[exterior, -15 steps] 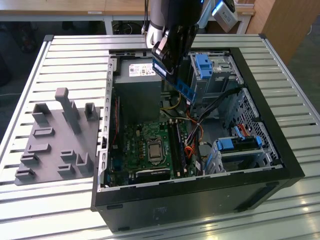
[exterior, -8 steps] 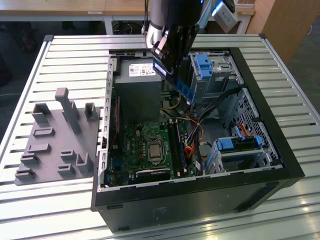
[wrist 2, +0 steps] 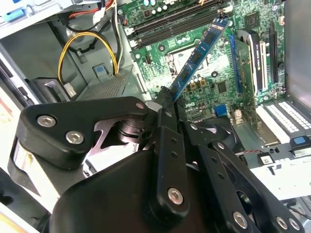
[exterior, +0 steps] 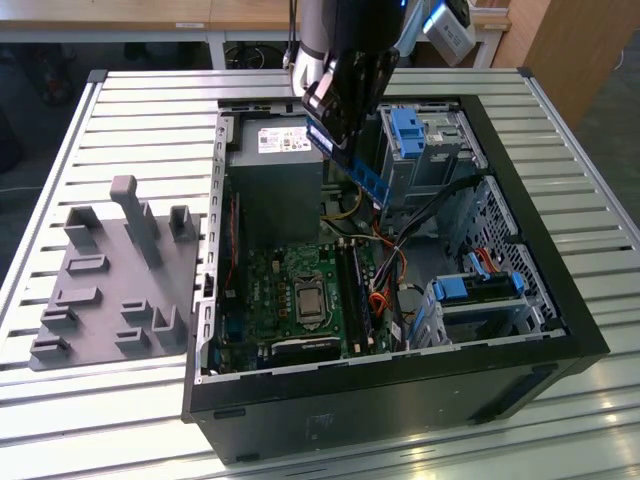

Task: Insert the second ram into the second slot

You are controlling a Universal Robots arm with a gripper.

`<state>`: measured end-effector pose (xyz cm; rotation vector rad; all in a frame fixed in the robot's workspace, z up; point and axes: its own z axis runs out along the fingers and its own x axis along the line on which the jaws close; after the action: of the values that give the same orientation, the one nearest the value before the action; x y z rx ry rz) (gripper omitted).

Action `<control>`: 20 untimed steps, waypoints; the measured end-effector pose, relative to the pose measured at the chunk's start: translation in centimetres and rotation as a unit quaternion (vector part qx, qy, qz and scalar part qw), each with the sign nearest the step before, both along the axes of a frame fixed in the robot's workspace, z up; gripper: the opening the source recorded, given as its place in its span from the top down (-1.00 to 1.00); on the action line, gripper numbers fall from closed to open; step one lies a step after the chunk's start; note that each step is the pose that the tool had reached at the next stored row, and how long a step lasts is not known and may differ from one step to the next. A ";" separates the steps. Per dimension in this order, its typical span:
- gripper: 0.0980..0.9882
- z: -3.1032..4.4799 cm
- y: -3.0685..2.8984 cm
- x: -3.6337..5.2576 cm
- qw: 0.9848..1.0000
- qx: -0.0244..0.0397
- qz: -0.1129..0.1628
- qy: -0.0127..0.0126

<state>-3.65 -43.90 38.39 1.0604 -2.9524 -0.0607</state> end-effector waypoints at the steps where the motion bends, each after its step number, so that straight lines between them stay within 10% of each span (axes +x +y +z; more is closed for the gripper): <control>1: 0.90 0.00 0.00 0.00 1.000 0.000 -0.001 0.000; 20: 0.90 0.00 0.00 0.00 0.999 0.000 -0.035 0.000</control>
<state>-3.65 -43.90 38.39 0.9566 -2.9890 -0.0608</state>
